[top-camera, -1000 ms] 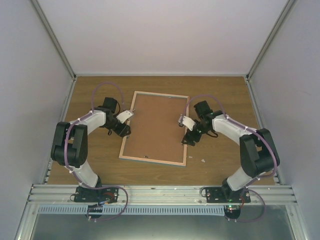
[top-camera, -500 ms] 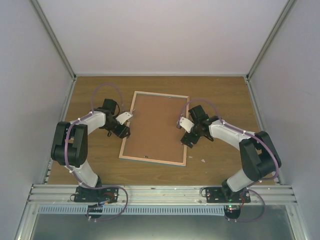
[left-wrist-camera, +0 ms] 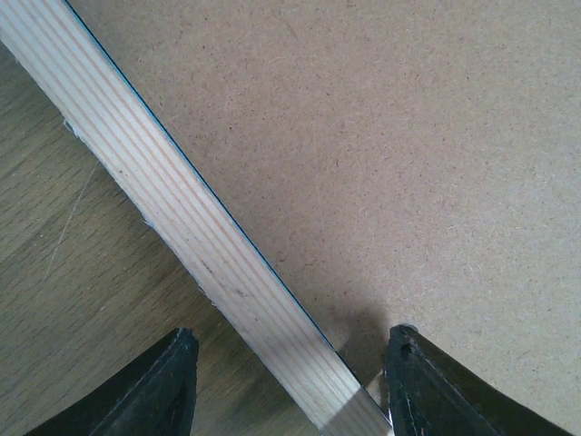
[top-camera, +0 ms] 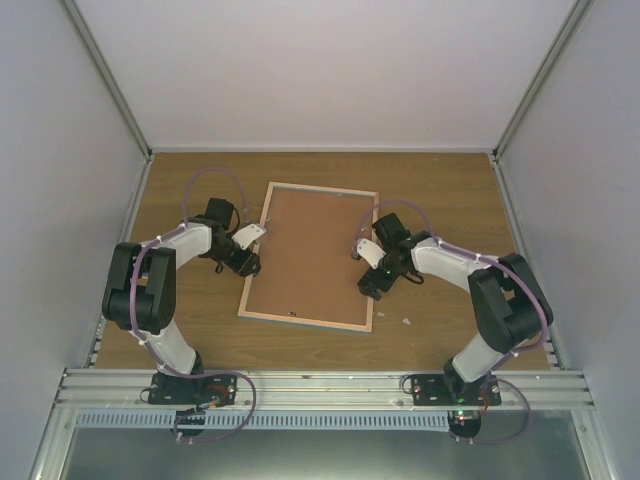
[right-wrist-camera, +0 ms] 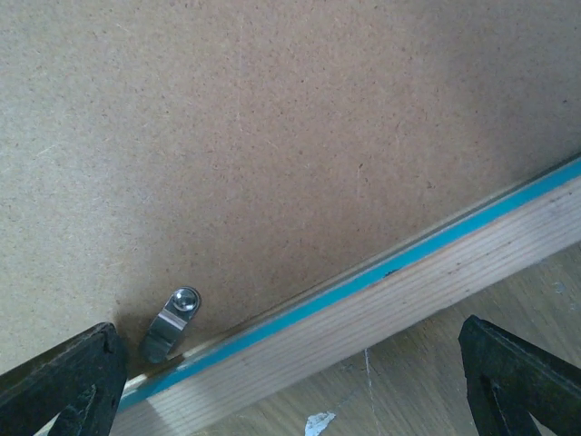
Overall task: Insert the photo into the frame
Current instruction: Install the photo frame at the center of the board.
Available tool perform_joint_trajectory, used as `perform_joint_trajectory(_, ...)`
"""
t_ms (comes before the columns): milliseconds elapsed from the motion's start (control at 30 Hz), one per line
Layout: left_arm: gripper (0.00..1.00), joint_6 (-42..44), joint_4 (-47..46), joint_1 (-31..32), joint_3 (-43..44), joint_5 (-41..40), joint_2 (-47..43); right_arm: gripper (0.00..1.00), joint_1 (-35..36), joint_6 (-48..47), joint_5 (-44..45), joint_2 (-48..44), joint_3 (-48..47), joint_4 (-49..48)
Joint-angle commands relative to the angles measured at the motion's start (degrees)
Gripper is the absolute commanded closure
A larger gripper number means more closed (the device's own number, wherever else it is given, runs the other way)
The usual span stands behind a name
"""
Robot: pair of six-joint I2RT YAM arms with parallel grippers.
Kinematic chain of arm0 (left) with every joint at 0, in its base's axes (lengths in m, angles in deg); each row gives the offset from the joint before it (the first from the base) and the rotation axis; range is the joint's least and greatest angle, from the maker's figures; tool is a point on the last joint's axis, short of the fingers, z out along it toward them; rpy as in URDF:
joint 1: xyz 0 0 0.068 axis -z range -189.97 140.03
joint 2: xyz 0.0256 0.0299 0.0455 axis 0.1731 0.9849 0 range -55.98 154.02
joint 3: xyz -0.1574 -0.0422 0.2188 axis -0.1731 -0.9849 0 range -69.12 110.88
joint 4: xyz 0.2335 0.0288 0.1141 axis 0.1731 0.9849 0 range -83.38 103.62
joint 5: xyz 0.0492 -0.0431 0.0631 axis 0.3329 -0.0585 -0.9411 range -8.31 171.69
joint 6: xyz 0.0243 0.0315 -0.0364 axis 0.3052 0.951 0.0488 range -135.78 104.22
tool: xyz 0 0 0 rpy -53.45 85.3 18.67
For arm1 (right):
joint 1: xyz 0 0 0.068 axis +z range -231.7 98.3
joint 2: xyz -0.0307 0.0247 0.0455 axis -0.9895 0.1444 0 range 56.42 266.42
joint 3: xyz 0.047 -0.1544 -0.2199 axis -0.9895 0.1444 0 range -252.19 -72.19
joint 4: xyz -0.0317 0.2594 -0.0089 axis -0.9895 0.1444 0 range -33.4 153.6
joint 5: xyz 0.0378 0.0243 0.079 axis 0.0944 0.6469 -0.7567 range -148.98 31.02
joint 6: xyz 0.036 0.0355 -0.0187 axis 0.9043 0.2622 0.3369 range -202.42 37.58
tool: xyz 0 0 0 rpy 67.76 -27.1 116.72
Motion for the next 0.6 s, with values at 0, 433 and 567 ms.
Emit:
perform_joint_trajectory(0, 0.42, -0.48, -2.45, -0.55, -1.03, 0.59, 0.57, 0.00, 1.17, 2.21, 2.47, 2.21, -0.53, 0.47)
perform_joint_trajectory(433, 0.43, 0.42, -2.69, -1.01, -1.61, 0.92, 0.83, 0.50, 1.17, 1.82, 0.87, 3.19, -1.38, 2.06)
perform_joint_trajectory(567, 0.44, 0.66, -2.65, -1.09, -1.81, 1.15, 0.62, 0.59, 1.17, 1.70, 0.32, 2.92, -2.12, 2.63)
